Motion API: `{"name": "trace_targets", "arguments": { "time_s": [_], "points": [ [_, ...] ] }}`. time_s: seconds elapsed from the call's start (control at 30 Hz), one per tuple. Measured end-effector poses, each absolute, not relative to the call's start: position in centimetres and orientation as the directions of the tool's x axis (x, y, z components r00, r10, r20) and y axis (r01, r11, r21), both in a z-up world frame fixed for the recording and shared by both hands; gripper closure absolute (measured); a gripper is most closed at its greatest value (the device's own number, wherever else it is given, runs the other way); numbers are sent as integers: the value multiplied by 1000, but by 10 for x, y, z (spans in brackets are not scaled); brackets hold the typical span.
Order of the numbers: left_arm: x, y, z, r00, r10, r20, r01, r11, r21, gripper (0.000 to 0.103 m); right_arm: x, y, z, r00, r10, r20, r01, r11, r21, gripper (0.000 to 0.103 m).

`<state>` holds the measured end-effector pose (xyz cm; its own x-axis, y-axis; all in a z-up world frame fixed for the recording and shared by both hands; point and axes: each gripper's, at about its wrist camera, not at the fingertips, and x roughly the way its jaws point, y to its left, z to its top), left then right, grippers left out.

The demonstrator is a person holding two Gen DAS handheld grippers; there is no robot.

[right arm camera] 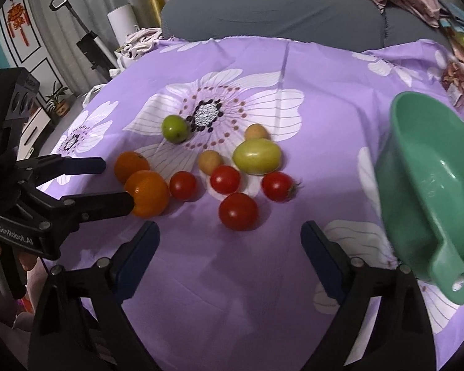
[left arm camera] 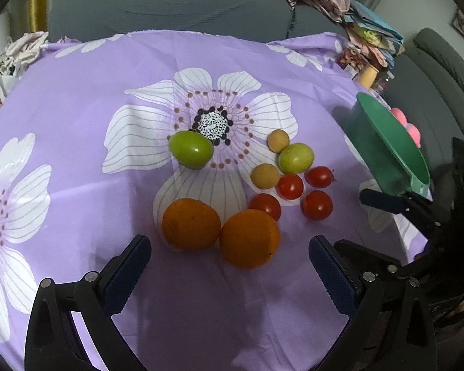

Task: Organize fruits
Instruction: 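Move the left gripper to the large orange and close on it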

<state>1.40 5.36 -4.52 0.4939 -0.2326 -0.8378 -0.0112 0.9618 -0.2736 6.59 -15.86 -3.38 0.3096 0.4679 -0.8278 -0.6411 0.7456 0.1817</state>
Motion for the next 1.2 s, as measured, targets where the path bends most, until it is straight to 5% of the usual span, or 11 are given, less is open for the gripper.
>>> {"name": "trace_targets", "arguments": {
  "time_s": [0.2, 0.33, 0.7, 1.0, 1.2],
  "points": [
    [14, 58, -46, 471, -310, -826, 7, 937, -348, 2, 62, -145, -39, 231, 526, -818, -679, 690, 252, 26],
    [15, 61, -45, 463, -356, -812, 10, 918, -396, 4, 58, -130, -45, 184, 551, -814, -705, 651, 281, 27],
    [21, 56, -47, 431, -405, -806, 34, 900, -434, 34, 59, -98, -57, 98, 575, -813, -739, 589, 327, 42],
    [25, 55, -53, 412, -418, -810, 44, 897, -441, 44, 62, -85, -64, 60, 572, -818, -746, 570, 344, 58],
    [25, 57, -58, 403, -397, -825, 31, 907, -421, 54, 62, -85, -65, 68, 569, -820, -752, 569, 333, 60]
  ]
}}
